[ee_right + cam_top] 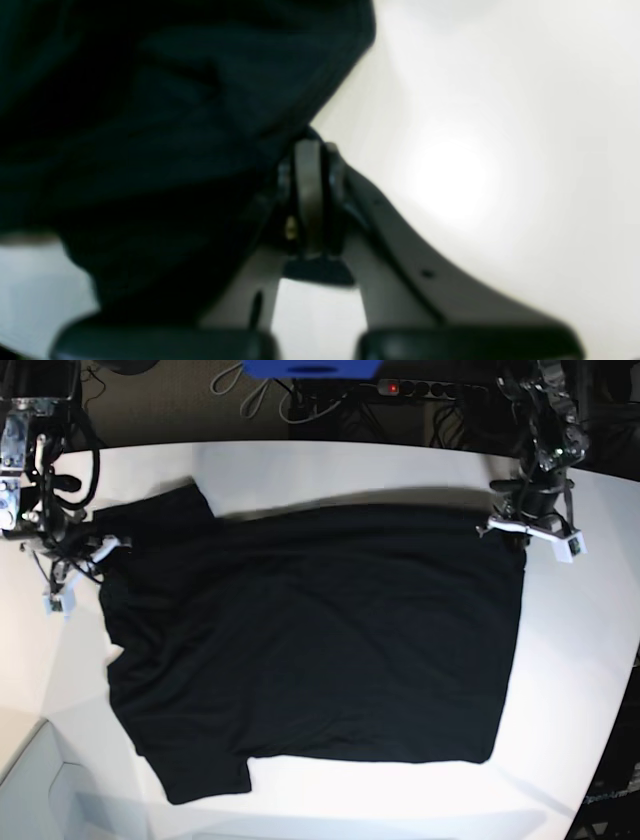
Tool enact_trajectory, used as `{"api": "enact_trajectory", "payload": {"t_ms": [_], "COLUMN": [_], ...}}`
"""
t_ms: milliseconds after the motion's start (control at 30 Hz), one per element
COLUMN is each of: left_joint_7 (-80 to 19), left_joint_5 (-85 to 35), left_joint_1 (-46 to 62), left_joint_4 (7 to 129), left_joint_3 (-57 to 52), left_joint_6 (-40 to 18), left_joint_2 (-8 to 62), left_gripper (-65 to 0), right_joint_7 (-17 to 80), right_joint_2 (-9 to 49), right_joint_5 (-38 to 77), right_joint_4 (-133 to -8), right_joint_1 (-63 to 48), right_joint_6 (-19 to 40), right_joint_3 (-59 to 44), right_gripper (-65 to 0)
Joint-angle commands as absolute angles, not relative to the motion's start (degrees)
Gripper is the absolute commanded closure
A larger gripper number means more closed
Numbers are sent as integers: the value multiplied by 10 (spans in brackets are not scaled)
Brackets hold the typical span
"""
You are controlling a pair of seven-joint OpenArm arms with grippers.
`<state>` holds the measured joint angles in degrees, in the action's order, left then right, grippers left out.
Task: Layout the t-shirt on the table in an organized manner, then fold the t-shirt properly
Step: 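Pull the shirt edge taut between both grippers, spreading it flat, then release the shirt edge and regrasp it with both grippers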
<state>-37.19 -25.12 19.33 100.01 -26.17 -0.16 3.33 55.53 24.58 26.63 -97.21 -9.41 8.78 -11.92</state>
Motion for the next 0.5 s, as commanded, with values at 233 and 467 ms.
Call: {"api": "enact_trajectory", "payload": {"t_ms": [233, 467], "left_joint_7": [-368, -368], "left_joint_5": [-253, -253], "left_joint_1": [195, 195], "left_joint_4": [1024, 1027], "left_joint_3": [-292, -292], "left_joint_6": [-2, -3], "left_joint_2": [42, 43], "left_gripper": [-1, -1], "right_joint_7": [554, 554], "right_joint_2": [218, 206], "right_joint_5": [269, 269], "right_joint_4": [-1030, -1031], "right_joint_1": [-184, -196], "right_joint_6": [85, 85], "right_joint_3": [-135, -142], "right_gripper": [0, 0]}}
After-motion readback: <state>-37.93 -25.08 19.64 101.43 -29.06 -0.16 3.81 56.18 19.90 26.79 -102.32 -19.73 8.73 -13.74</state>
